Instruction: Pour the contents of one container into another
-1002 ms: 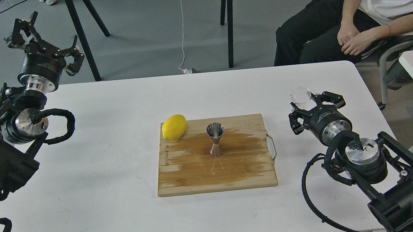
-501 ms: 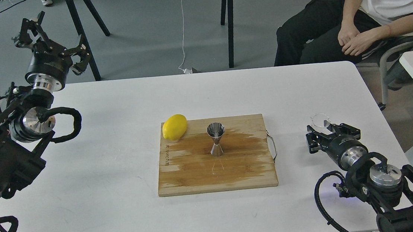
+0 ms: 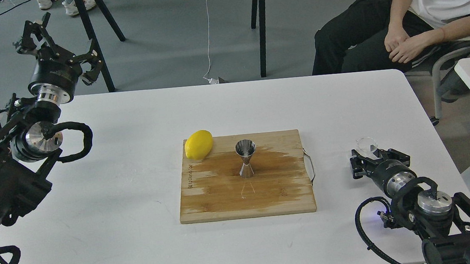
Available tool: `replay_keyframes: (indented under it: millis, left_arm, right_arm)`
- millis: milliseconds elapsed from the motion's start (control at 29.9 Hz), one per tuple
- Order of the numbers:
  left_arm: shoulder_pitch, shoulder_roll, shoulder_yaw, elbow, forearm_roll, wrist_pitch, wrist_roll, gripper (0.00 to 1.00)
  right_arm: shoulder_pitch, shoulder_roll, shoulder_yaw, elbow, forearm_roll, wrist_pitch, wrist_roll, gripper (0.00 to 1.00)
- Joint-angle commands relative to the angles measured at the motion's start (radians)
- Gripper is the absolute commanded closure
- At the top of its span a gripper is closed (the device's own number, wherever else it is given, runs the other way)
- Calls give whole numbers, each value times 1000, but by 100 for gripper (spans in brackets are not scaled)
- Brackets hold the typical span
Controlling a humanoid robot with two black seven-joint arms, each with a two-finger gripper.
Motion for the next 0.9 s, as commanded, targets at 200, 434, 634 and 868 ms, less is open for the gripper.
replay_keyframes:
  millis: [200,434,634,868]
  left_arm:
    - [0,3,-2,0,0,-1,0,0]
    - [0,6,-4,0,0,-1,0,0]
    - [0,4,-2,0,0,-1,0,0]
    - [0,10,-5,0,0,-2,0,0]
  right_arm:
    - [-3,0,0,5,0,-1,2,33]
    - [-17,-17,-2,94,0,5,0,1]
    - [17,-40,-49,114,-17,79,3,1]
    - [130,-90,-81,116,-61,237,12,0]
